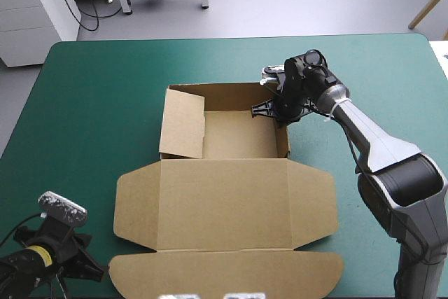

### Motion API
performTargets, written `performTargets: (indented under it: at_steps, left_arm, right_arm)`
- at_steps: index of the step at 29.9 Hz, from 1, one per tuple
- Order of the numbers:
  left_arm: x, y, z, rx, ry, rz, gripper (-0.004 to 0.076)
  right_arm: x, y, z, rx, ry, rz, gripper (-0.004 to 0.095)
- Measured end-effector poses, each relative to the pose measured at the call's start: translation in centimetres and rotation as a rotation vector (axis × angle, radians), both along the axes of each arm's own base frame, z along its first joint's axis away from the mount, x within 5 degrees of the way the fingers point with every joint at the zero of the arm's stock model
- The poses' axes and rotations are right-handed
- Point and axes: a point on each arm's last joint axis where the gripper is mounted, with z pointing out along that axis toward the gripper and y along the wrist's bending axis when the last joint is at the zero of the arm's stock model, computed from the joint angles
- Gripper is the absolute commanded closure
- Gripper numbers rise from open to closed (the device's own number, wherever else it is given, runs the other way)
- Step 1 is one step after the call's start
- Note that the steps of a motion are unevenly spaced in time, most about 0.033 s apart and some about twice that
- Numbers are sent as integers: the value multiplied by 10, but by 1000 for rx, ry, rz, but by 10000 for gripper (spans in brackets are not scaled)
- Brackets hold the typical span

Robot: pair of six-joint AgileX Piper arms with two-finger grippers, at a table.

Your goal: Fold the box

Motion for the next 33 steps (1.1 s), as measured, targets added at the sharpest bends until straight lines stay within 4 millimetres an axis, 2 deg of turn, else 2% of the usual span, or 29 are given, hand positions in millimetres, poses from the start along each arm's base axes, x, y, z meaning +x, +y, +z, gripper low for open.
performTargets:
  at_steps: [4, 6, 8, 11, 17, 21, 24, 28, 31, 33]
  left_arm:
    - [-14, 5, -21, -13, -2, 18, 734]
    - [-20, 6, -23, -25, -27, 23, 734]
    - [-24, 8, -21, -37, -64, 24, 734]
    - [-29, 9, -20, -47, -91, 26, 734]
    - [-31, 10, -20, -48, -99, 28, 734]
    - [-31, 10, -20, -48, -99, 28, 734]
    - [-31, 10, -20, -47, -98, 28, 734]
    - [-31, 10, -20, -47, -98, 28, 734]
    - [-31, 10, -20, -47, -98, 28, 734]
    - [-31, 10, -20, -47, -98, 28, 734]
  right_arm:
    - [1, 0, 1, -2, -11, 12, 927]
    - [2, -4, 3, -11, -9, 8, 927]
    - [6, -12, 7, -11, -12, -8, 927]
    - [15, -36, 15, -19, -37, -50, 927]
    - [27, -125, 34, -86, -99, -201, 927]
    - [27, -200, 39, -117, -106, -338, 927]
    - [20, -256, 39, -137, -99, -453, 927]
    - [-1, -325, 39, -155, -85, -615, 927]
    - [-17, -361, 39, -166, -76, -707, 898]
    - [-25, -376, 40, -168, -72, -757, 816]
